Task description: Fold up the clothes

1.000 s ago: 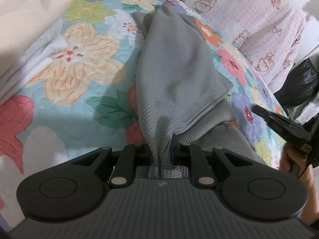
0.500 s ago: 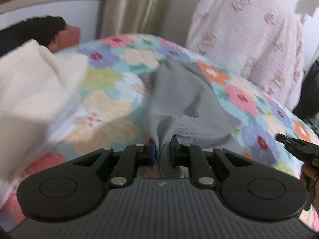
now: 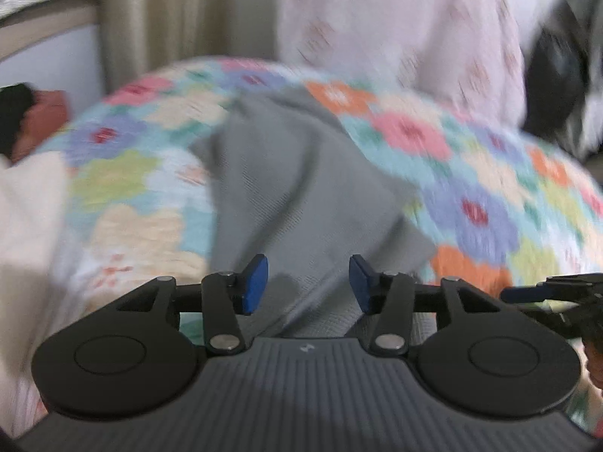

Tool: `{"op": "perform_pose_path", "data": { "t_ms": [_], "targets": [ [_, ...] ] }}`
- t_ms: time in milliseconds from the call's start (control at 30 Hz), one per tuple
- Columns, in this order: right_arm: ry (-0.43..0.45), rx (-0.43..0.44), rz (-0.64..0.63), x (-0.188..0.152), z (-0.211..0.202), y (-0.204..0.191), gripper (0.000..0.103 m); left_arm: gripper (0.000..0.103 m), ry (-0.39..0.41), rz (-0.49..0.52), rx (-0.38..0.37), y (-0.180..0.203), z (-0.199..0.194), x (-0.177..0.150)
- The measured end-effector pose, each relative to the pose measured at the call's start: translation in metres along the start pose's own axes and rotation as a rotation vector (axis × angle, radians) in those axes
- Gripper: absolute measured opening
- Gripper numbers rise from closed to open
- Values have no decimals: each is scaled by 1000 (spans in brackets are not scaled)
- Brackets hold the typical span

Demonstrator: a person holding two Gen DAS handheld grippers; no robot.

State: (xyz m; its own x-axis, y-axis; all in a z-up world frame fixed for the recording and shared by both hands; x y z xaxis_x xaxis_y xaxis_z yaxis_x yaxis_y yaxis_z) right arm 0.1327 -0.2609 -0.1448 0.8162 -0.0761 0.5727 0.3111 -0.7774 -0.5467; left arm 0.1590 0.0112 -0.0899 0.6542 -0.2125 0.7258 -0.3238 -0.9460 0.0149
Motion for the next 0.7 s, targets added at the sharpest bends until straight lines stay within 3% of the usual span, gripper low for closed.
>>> {"op": "perform_pose_path", "data": {
  "t_ms": [67, 133, 200, 233, 267, 300, 333, 367, 567, 633, 700],
  "targets": [
    [-52, 83, 5, -14, 8, -16, 64, 56, -62, 31, -16, 0, 25, 1],
    [-83, 141, 14, -22, 17, -27, 64, 56, -124, 49, -14, -1, 48, -1],
    [-95, 154, 14, -25, 26, -33, 65, 35, -123, 44, 6, -5, 59, -3],
    [-97, 160, 7, -25, 30, -36, 64, 9, -114, 15, -1, -8, 60, -3],
    [-95, 163, -8, -24, 34, -41, 62, 8, -104, -18, -11, -12, 59, -3],
    [-93, 164, -27, -22, 37, -45, 46, 7, -87, -54, -21, -16, 56, -1],
    [-86, 149, -54, -21, 40, -48, 31, 6, -55, -71, -15, -22, 49, 2],
    [-72, 118, -83, -19, 44, -51, 7, 6, -24, -88, -8, -27, 42, 6],
    [127, -66, -101, 17, 26, -36, 4, 3, 158, -228, 91, -70, -11, 20],
    [171, -144, -118, 29, 12, -27, 4, 3, 171, -136, 183, -67, -23, 23],
    [194, -213, -131, 40, -1, -18, 4, 3, 162, -31, 222, -56, -24, 23]
  ]
}}
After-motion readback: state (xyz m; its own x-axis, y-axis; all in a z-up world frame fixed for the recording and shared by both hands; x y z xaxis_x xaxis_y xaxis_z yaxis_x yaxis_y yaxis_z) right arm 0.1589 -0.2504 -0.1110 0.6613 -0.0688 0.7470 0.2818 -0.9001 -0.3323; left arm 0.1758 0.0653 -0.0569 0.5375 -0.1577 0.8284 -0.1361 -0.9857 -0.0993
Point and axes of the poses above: each gripper's, at about its wrist camera, not at the fingertips, and z roughly the way its jaws point, y to its right, x to its top, the point moved 4 cm from there along z, roughly the way its jaws point, and after that the axes turned 8 degrees about z, right-handed, at the moved point
